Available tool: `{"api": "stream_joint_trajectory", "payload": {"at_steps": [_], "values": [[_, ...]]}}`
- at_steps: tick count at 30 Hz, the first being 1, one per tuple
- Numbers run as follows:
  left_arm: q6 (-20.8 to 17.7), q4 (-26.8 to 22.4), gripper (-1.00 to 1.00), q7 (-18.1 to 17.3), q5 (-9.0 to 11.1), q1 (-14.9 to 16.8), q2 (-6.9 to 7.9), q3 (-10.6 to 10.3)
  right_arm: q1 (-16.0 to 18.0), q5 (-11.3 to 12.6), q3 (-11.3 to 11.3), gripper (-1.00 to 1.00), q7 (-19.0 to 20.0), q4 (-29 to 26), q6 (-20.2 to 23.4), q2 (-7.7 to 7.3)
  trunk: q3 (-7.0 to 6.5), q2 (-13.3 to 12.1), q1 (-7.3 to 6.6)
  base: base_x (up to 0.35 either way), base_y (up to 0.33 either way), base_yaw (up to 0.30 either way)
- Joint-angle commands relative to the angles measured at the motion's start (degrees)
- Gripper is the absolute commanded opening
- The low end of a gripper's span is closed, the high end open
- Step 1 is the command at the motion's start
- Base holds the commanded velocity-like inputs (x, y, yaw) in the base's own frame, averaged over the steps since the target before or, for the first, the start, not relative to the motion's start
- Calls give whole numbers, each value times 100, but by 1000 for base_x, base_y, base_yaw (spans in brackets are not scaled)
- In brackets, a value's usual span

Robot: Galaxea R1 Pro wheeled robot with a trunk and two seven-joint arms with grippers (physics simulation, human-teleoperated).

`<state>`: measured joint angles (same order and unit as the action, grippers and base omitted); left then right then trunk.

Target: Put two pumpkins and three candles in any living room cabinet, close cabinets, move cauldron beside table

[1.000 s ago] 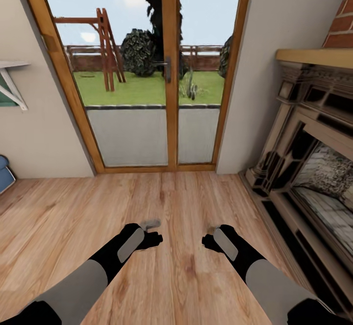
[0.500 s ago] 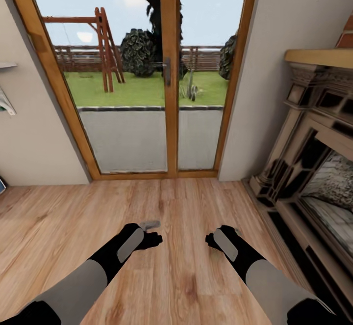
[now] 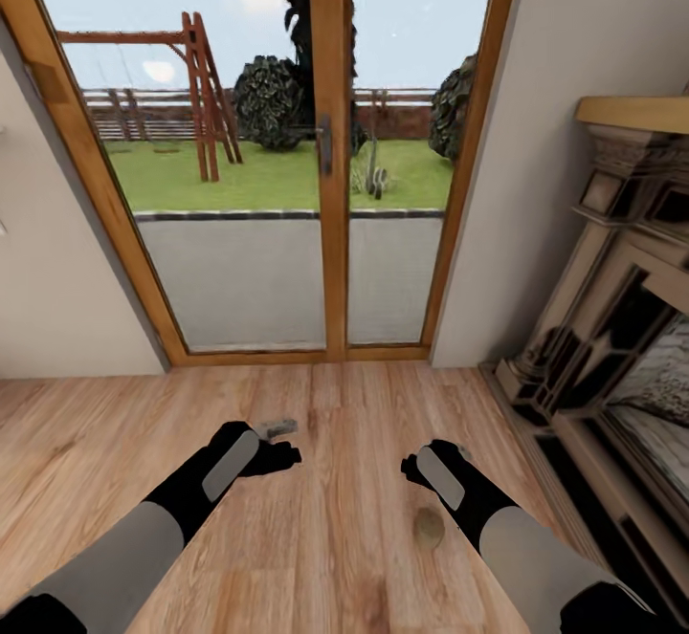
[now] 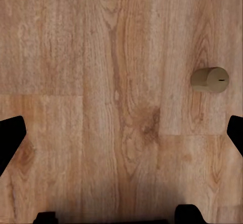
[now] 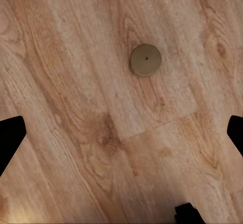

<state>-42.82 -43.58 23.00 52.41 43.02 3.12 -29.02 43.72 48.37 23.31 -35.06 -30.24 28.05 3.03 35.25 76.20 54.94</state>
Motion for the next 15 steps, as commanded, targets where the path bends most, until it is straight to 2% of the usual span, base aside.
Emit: {"api": "stream_joint_trajectory", "payload": {"at_steps": [1,6,9,11,12,15], "values": [[-89,-66,100,51,71,1,76,15,5,41,33,100,-45,-8,16,-4,6,3,3,320,22,0],[-221,-129,100,39,70,-10,152,216,5,40,33,100,-45,-8,20,-6,6,3,3,320,7,0],[-298,-145,100,36,74,-12,143,256,5,46,33,100,-45,-4,51,-11,6,3,3,124,1,0],[-487,-151,100,33,75,-12,140,290,5,47,33,100,-45,3,61,-12,6,3,3,43,0,0],[-722,-157,100,28,79,-12,139,355,5,50,33,100,-45,5,69,-12,6,3,3,24,0,0],[-1239,-352,100,26,301,-12,144,731,5,58,33,100,-48,9,94,-16,6,3,3,11,0,0]]}}
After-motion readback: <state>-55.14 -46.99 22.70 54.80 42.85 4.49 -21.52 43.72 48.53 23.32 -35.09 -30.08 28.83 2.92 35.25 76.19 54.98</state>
